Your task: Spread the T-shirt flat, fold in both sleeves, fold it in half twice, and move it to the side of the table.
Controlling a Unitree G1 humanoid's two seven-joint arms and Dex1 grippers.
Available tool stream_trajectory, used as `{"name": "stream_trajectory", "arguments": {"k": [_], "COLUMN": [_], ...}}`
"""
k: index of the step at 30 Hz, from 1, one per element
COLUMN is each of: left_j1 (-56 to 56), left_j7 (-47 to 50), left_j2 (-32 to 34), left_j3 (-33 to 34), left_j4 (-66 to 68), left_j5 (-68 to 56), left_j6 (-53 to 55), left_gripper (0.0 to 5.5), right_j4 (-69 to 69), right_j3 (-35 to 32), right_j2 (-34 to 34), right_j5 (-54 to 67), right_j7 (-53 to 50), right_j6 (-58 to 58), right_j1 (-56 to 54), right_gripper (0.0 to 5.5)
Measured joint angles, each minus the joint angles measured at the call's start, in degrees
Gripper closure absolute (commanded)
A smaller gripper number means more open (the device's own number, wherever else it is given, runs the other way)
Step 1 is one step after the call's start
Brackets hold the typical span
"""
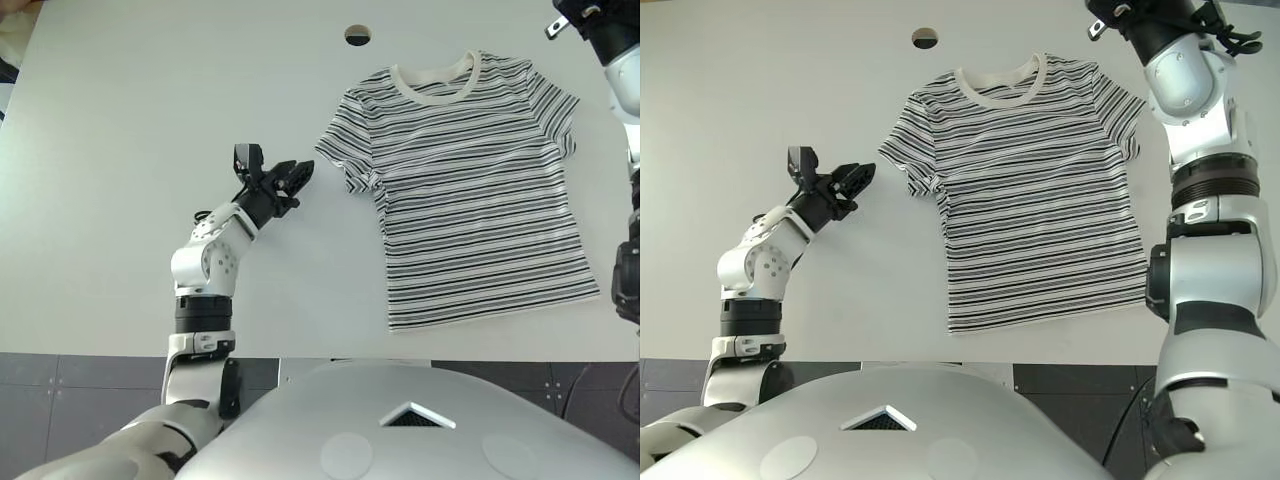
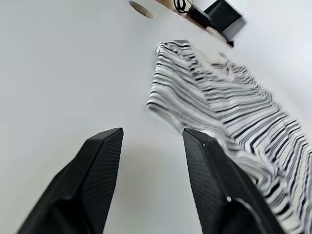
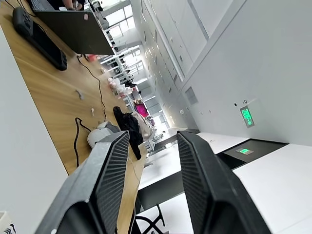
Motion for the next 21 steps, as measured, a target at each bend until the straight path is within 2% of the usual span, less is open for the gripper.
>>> {"name": "stream_trajectory", "arguments": {"k": [13,21], "left_j1": [-7.77,-9.47], "left_j7": [0.91,0.96], "left_j2": [-3.76,-4.59], "left_j3": [-1.42,0.0], "left_j4": [7.8,11.33], "left_j5": [1.84,2.21], "left_j6": [1.76,0.76], "left_gripper": [3.25,4.59], "right_j4": [-2.85,-3.15], "right_j3": [0.01,0.14], "right_j2": [0.67,1.68], "right_j5": [0.03,0.03], "right_j7": [1.44,1.74], "right_j6": [0.86,1.03], "right_j1": [2.25,2.73], "right_gripper": [3.67,3.67]}}
